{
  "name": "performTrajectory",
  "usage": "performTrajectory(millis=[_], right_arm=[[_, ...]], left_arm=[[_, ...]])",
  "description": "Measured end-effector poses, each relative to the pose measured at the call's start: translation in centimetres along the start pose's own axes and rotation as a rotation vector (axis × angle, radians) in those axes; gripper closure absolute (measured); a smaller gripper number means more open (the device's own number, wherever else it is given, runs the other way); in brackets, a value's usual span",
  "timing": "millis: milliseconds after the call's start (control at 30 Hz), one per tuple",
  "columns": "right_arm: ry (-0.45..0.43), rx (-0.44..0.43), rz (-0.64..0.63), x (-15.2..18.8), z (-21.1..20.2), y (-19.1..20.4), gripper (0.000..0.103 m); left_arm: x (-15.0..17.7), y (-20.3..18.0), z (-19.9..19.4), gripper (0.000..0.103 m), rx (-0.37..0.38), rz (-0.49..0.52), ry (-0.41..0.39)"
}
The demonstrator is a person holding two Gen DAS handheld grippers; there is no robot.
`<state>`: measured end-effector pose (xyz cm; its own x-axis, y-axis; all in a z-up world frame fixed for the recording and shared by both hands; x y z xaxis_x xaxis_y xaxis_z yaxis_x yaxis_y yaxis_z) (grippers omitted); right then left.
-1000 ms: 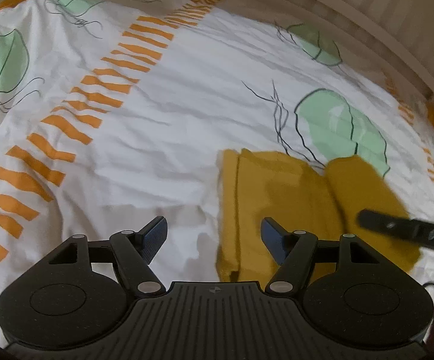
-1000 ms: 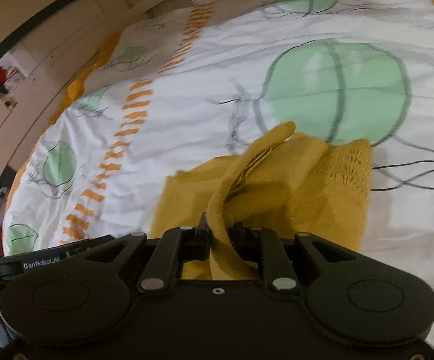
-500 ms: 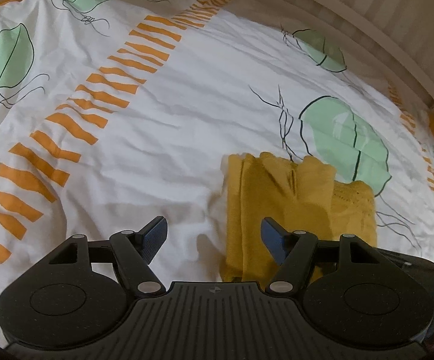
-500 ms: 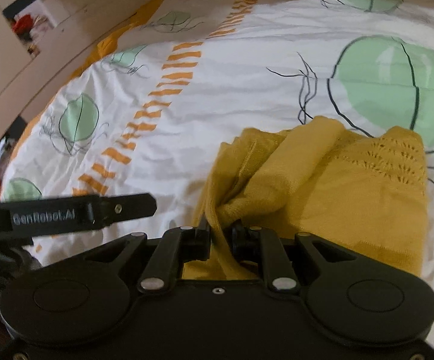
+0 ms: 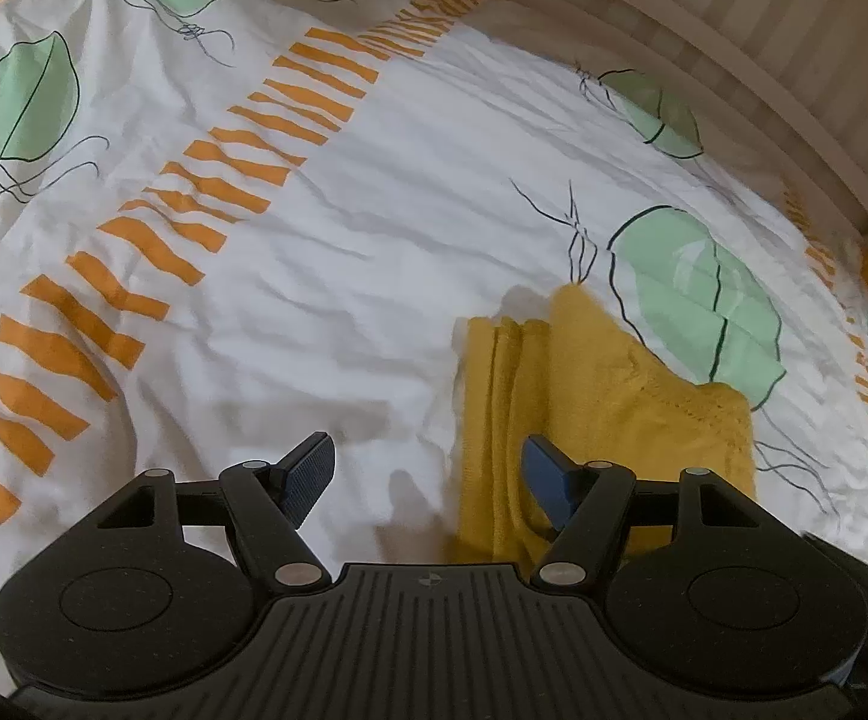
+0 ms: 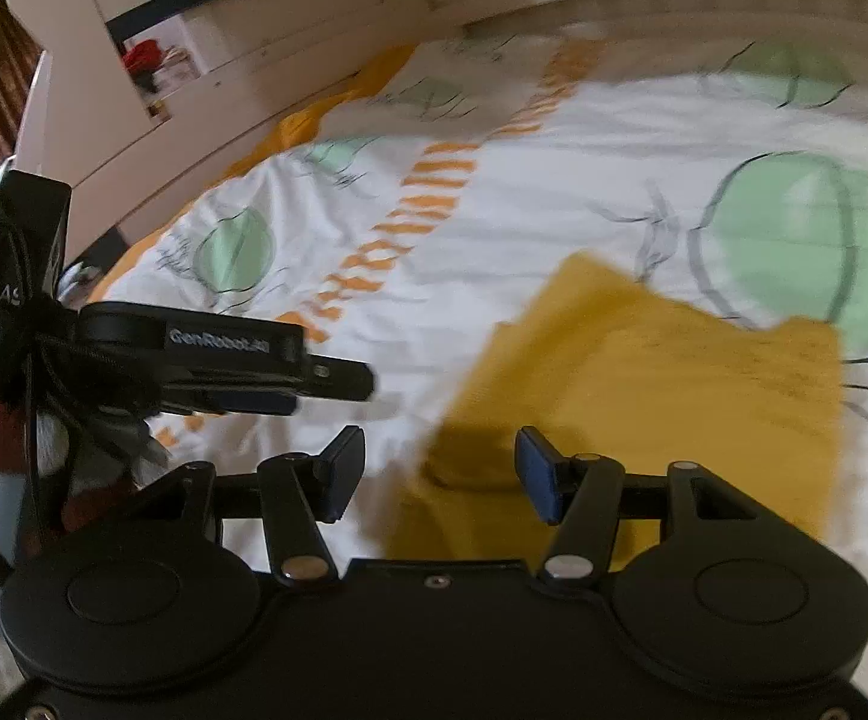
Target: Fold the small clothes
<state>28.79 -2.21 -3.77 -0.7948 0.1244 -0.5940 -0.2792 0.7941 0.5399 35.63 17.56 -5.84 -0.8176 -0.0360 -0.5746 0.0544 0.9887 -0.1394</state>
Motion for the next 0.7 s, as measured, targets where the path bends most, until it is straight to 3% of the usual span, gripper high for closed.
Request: performTrajectory(millis=[100, 167, 467, 700], right_arm=[[-0.036, 0.042, -0.013, 0.8, -1.5, -1.1, 0.029], [-0.043, 0.064, -0.028, 1.6, -2.0, -1.5, 0.026], [-0.006, 0.078, -0.118, 4.0, 0.0, -0.6, 0.026], [-0.002, 0.065, -0.366, 6.8, 0.5, 3.2, 0.027]], left_arm=[[0.0, -0.1, 0.2, 0.035, 0.015, -0.008, 0.002], [0.1, -0.1, 0.3, 0.035, 0.024, -0.016, 0.007], [0.4, -0.8, 1.0, 0.035, 0.048, -0.01, 0.025], [0.4, -0.8, 1.1, 0.035, 0.063, -0.021, 0.034]])
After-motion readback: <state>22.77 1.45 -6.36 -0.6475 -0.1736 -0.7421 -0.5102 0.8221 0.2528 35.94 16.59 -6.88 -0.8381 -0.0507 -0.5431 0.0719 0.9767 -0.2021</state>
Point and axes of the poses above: each gripper's, at about its wrist camera, not at the fingertips, and z roughly the way its jaws point, y to its left, x to its underside, the point moved 5 cm from there along z, roughly the way its jaws point, and after that the axes turned 14 degrees about z, right-handed, at the moved point
